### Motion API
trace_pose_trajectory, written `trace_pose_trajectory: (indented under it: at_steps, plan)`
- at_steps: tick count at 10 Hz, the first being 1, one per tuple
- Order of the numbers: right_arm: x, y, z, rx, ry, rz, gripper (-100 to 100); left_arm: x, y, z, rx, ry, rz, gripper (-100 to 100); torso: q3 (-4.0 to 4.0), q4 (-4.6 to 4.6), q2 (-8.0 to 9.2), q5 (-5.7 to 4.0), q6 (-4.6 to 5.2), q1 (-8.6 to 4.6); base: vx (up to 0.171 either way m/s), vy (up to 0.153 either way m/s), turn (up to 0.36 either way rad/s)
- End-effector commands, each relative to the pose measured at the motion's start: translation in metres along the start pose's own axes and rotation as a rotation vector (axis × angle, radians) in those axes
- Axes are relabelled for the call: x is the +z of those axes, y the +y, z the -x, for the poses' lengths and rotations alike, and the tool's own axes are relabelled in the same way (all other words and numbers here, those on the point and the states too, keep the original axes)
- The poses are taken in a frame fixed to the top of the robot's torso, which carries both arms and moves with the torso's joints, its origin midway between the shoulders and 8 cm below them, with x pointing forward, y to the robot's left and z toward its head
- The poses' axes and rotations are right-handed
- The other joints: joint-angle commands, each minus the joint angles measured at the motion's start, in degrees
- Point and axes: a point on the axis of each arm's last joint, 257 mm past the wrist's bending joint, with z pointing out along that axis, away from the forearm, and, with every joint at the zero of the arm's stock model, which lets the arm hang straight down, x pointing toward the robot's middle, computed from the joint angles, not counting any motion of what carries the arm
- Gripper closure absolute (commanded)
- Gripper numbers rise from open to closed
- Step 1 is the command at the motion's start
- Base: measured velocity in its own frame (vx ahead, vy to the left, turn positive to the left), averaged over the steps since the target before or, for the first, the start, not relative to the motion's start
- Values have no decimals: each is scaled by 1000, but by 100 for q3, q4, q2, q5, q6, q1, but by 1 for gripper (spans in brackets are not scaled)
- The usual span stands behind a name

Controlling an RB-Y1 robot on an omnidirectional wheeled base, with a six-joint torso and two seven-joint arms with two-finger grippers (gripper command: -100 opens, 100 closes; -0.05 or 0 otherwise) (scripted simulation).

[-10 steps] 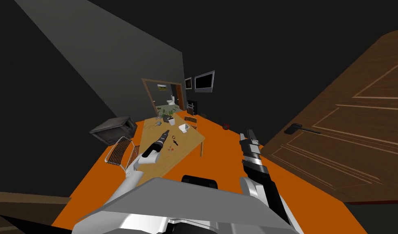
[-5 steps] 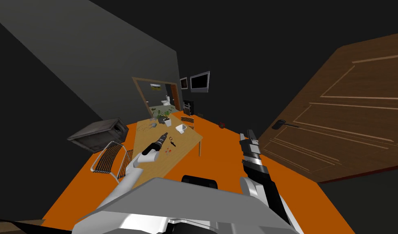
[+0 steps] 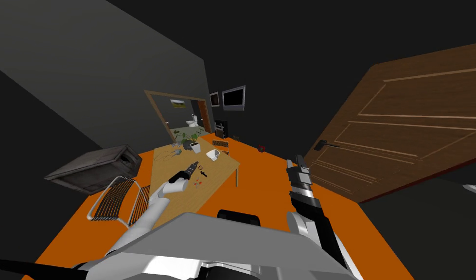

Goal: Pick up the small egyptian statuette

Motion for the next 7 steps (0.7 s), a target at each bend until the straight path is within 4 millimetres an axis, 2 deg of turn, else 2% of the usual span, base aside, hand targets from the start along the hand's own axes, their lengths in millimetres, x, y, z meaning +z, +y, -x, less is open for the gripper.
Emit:
trace_pose_trajectory:
  at_steps: [1,7]
  plan:
    - [0,0,0,0,0,0,0,6,18,5,8,16,56,-100,0,0,0,0,0,0,-8,9,-226]
    - [0,0,0,0,0,0,0,12,97,12,1,85,275,-100,-1,0,-2,1,1,4,-8,25,-160]
